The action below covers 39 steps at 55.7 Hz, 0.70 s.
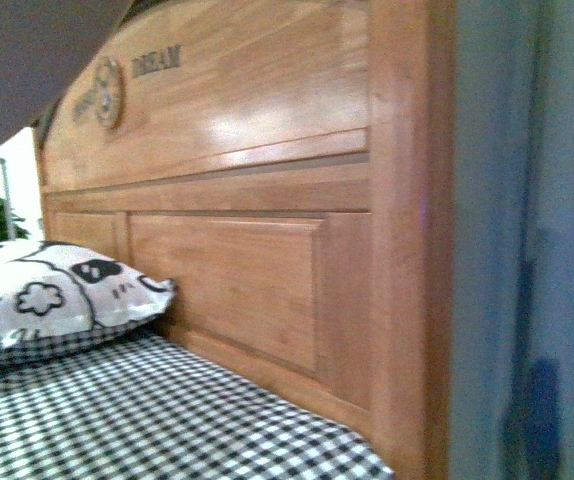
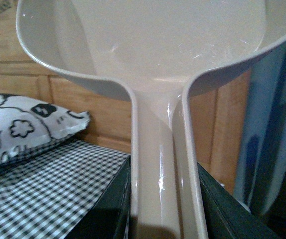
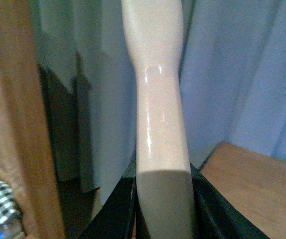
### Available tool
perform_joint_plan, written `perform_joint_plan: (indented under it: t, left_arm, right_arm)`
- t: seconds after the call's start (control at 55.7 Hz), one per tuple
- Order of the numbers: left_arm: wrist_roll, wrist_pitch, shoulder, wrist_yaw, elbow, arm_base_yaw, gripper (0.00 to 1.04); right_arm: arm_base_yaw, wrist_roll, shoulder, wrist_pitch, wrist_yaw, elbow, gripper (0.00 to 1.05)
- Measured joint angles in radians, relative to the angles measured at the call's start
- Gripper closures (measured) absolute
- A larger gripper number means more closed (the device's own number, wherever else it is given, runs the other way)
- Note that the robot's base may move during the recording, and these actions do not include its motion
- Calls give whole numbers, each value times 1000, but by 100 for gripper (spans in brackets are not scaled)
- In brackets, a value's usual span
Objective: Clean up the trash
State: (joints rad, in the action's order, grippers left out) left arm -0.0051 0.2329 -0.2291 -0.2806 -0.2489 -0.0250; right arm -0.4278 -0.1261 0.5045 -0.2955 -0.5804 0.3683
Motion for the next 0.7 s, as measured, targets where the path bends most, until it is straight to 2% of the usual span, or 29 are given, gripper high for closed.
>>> perform_joint_plan:
  t: [0.7]
  left_arm:
    - [0, 0, 0, 1, 0, -1, 77]
  right_arm:
    - [1, 0, 0, 0, 1, 0, 83]
